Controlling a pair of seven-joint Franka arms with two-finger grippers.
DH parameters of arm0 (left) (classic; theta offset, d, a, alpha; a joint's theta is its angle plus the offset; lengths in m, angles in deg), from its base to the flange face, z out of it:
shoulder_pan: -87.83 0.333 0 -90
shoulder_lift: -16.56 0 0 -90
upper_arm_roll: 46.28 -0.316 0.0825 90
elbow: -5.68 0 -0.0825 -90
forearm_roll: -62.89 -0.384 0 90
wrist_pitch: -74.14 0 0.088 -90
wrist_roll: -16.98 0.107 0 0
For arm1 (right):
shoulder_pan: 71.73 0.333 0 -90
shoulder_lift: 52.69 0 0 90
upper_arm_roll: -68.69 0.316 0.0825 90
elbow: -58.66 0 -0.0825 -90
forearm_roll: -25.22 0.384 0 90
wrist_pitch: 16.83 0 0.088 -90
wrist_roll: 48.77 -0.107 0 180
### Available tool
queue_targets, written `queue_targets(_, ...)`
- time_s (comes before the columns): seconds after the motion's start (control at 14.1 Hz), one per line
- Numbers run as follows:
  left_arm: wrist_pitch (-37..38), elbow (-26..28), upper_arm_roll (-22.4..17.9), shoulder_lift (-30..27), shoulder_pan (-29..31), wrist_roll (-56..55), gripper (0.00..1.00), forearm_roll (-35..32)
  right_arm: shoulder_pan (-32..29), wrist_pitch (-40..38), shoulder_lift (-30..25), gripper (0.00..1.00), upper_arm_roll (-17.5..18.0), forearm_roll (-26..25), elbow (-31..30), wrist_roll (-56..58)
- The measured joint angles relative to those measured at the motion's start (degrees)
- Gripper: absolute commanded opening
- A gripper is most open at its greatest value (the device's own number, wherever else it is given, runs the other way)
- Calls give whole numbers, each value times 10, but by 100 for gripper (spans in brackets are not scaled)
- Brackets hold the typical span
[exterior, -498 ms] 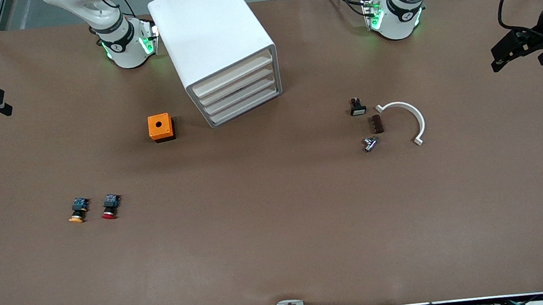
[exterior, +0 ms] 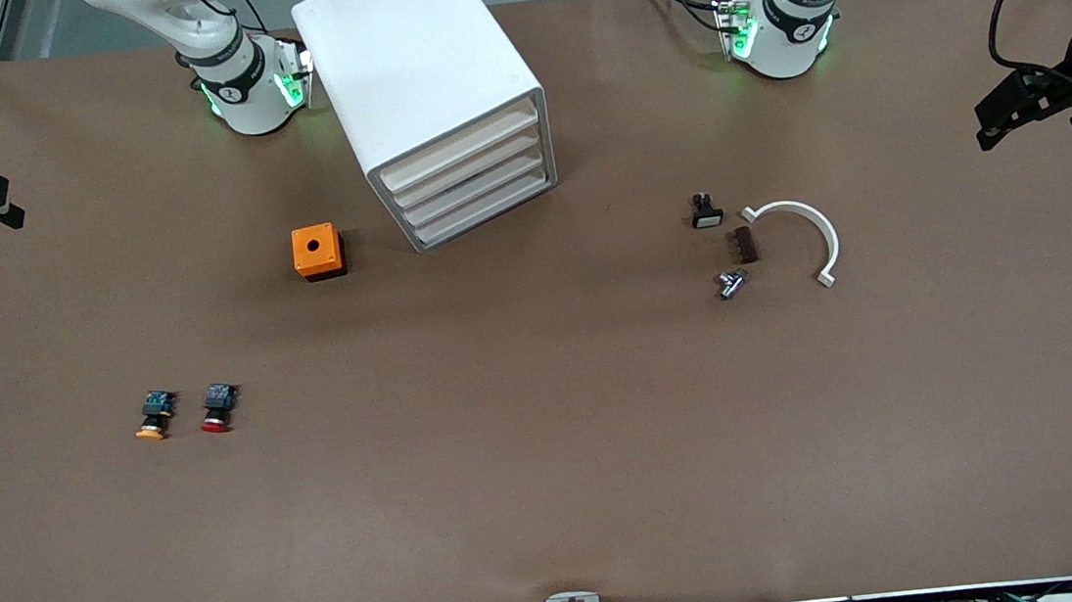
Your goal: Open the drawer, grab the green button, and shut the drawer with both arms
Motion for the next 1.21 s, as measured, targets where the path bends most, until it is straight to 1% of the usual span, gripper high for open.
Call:
queue_targets(0.21, 2, -2, 7, 31, -5, 2, 100, -1, 0, 0, 0, 100, 0, 0, 0, 0)
queue_targets(0.36, 1, -2, 16, 55, -15, -21, 100, -1, 0, 0, 0, 100, 0, 0, -1, 0)
queue_targets(0.5, -2, -3, 35, 84, -30, -105, 100, 1, 0, 0, 0, 100, 0, 0, -1, 0)
queue_targets(0.78, -7, -5, 80, 156, -60, -313, 100, 21, 0, 0, 0, 100, 0, 0, -1, 0)
queue_targets(1.0, -12, -23, 88, 207, -88, -439, 100, 56, 0, 0, 0, 100, 0, 0, -1, 0)
queue_targets(1.21, -11, -36, 88, 241, -107, -547, 100, 96, 0, 0, 0, 100, 0, 0, -1, 0)
